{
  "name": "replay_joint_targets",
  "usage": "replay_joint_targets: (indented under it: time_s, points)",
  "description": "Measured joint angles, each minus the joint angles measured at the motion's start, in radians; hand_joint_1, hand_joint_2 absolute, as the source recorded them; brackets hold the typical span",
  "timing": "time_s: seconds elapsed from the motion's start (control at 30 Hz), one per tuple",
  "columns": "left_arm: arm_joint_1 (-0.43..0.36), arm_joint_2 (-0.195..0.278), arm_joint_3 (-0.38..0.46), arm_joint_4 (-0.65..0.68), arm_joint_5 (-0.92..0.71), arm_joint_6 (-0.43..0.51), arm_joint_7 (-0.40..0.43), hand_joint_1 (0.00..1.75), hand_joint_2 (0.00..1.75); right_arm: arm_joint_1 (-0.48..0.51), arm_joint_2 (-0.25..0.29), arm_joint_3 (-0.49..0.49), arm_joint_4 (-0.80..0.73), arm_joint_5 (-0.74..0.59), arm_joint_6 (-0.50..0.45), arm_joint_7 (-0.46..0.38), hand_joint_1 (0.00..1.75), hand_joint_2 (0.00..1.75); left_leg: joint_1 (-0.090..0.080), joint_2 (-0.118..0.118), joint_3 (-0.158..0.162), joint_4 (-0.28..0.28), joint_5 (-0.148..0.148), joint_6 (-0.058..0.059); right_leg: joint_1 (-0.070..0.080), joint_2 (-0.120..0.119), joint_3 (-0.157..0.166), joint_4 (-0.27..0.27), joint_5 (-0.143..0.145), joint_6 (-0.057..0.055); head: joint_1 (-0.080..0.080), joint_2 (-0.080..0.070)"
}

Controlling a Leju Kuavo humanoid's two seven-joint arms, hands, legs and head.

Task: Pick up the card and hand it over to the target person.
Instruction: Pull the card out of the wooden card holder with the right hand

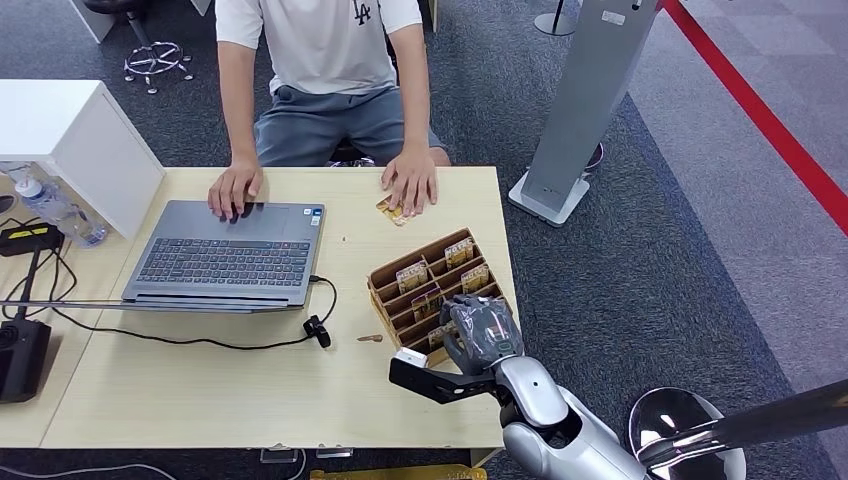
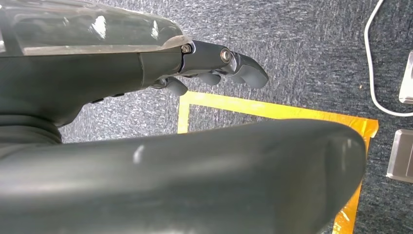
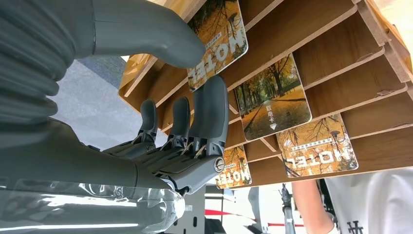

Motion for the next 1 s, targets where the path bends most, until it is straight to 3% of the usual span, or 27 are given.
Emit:
replay_joint_targets:
  time_s: [0.47,0.77,0.9,1.0]
  points:
    - [0.0,0.002,-0.006,0.0,0.003,0.003,0.002,0.0,0.0,0.005,-0.002,0.002,0.006,-0.012,0.006,-0.003,0.93,1.75,0.0,0.0,0.0,0.0,0.0,0.0,0.0,0.0,0.0,0.0,0.0,0.0,0.0,0.0]
    - [-0.001,0.003,-0.01,0.0,0.004,0.003,-0.002,0.0,0.0,0.009,-0.001,0.0,0.005,-0.018,0.006,-0.003,1.05,1.75,0.0,0.0,0.0,0.0,0.0,0.0,0.0,0.0,0.0,0.0,0.0,0.0,0.0,0.0]
    - [-0.001,0.005,-0.014,0.001,0.002,0.002,-0.001,0.0,0.0,0.01,-0.003,-0.001,0.002,-0.02,0.008,-0.002,1.2,1.75,0.0,0.0,0.0,0.0,0.0,0.0,0.0,0.0,0.0,0.0,0.0,0.0,0.0,0.0]
    - [-0.001,0.005,-0.015,0.0,0.002,0.002,-0.001,0.0,0.0,0.011,-0.004,-0.002,-0.001,-0.021,0.008,-0.002,0.98,1.75,0.0,0.0,0.0,0.0,0.0,0.0,0.0,0.0,0.0,0.0,0.0,0.0,0.0,0.0]
